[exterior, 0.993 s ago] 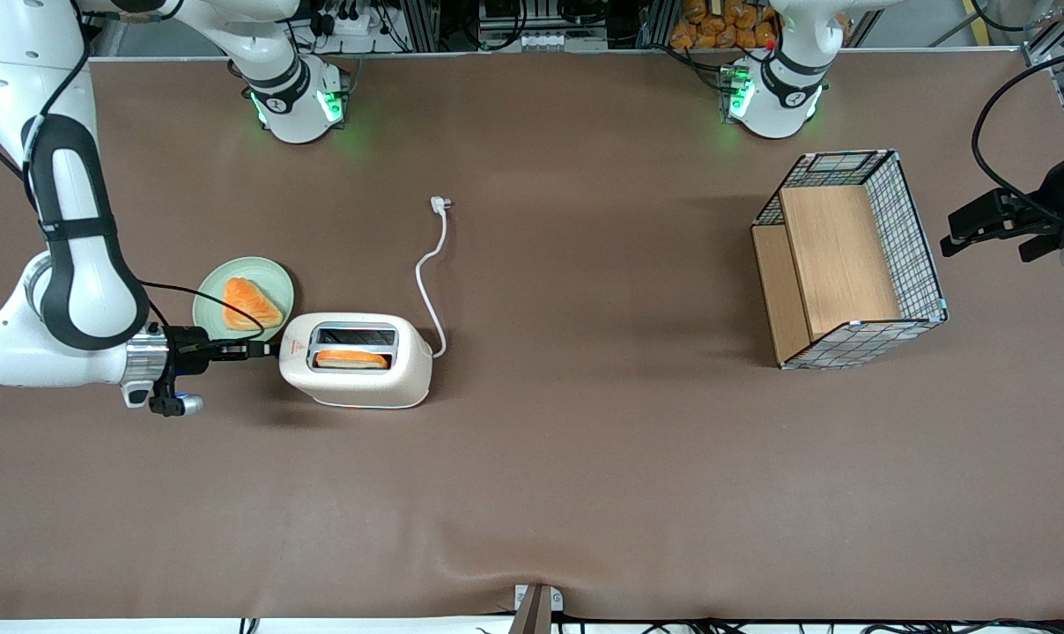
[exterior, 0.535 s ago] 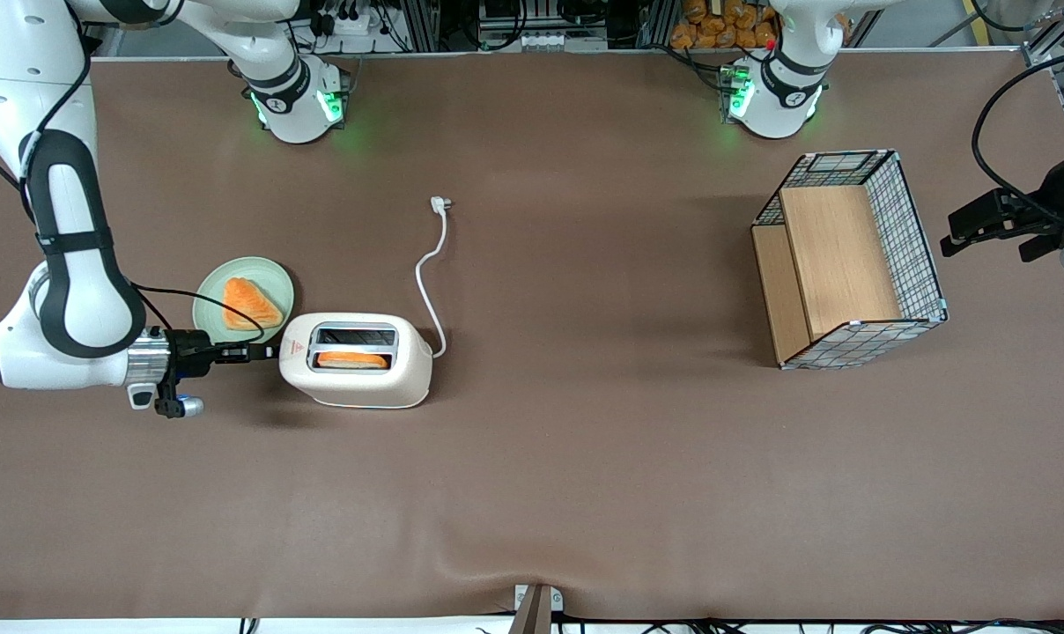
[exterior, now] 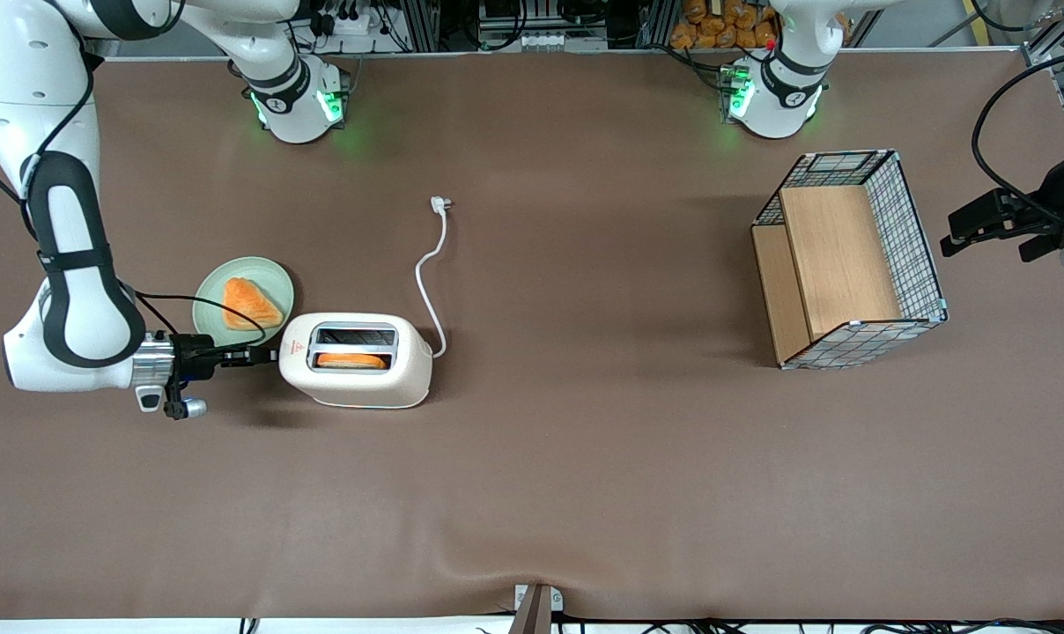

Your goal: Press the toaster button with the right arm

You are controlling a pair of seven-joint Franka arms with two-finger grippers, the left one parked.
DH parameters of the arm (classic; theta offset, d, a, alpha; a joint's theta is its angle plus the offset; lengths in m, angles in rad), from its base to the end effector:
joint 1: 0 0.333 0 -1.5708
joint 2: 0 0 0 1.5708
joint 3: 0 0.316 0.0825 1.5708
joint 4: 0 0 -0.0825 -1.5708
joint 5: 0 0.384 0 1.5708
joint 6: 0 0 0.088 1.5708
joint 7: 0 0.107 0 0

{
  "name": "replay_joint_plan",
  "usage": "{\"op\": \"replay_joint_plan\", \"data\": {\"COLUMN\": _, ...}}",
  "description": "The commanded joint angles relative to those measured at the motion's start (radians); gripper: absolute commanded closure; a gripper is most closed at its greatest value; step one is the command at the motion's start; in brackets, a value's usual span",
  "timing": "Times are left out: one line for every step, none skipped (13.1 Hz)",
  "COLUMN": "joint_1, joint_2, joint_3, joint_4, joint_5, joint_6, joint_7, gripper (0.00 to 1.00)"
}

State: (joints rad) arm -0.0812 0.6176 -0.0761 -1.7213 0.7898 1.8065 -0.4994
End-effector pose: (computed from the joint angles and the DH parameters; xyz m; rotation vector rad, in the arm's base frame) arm 0.6239 -0.0353 0.2147 -2.3463 0.0719 0.3211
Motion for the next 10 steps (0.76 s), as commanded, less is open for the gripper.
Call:
{"op": "replay_joint_plan", "data": {"joint_1": -0.005, "joint_2": 0.053, "joint_3": 0.015, "joint_4": 0.006, "joint_5": 0.026, "joint_6": 0.062, "joint_7": -0.047, "gripper": 1.00}}
{"op": "replay_joint_plan", "data": {"joint_1": -0.005, "joint_2": 0.063, "joint_3": 0.015, "joint_4": 0.006, "joint_5": 0.026, "joint_6": 0.071, "joint_7": -0.062, "gripper": 1.00}}
{"op": "replay_joint_plan", "data": {"joint_1": -0.006, "joint_2": 0.074, "joint_3": 0.015, "joint_4": 0.006, "joint_5": 0.026, "joint_6": 0.082, "joint_7": -0.071, "gripper": 1.00}}
{"op": "replay_joint_plan", "data": {"joint_1": -0.006, "joint_2": 0.080, "joint_3": 0.015, "joint_4": 0.006, "joint_5": 0.028, "joint_6": 0.091, "joint_7": -0.080, "gripper": 1.00}}
{"op": "replay_joint_plan", "data": {"joint_1": -0.006, "joint_2": 0.085, "joint_3": 0.015, "joint_4": 0.005, "joint_5": 0.029, "joint_6": 0.091, "joint_7": -0.085, "gripper": 1.00}}
{"op": "replay_joint_plan", "data": {"joint_1": -0.006, "joint_2": 0.086, "joint_3": 0.015, "joint_4": 0.005, "joint_5": 0.041, "joint_6": 0.091, "joint_7": -0.087, "gripper": 1.00}}
{"op": "replay_joint_plan", "data": {"joint_1": -0.006, "joint_2": 0.086, "joint_3": 0.015, "joint_4": 0.003, "joint_5": 0.045, "joint_6": 0.093, "joint_7": -0.097, "gripper": 1.00}}
{"op": "replay_joint_plan", "data": {"joint_1": -0.006, "joint_2": 0.086, "joint_3": 0.015, "joint_4": 0.003, "joint_5": 0.045, "joint_6": 0.093, "joint_7": -0.100, "gripper": 1.00}}
{"op": "replay_joint_plan", "data": {"joint_1": -0.005, "joint_2": 0.086, "joint_3": 0.015, "joint_4": 0.003, "joint_5": 0.045, "joint_6": 0.091, "joint_7": -0.100, "gripper": 1.00}}
{"op": "replay_joint_plan", "data": {"joint_1": -0.005, "joint_2": 0.086, "joint_3": 0.015, "joint_4": 0.005, "joint_5": 0.045, "joint_6": 0.090, "joint_7": -0.099, "gripper": 1.00}}
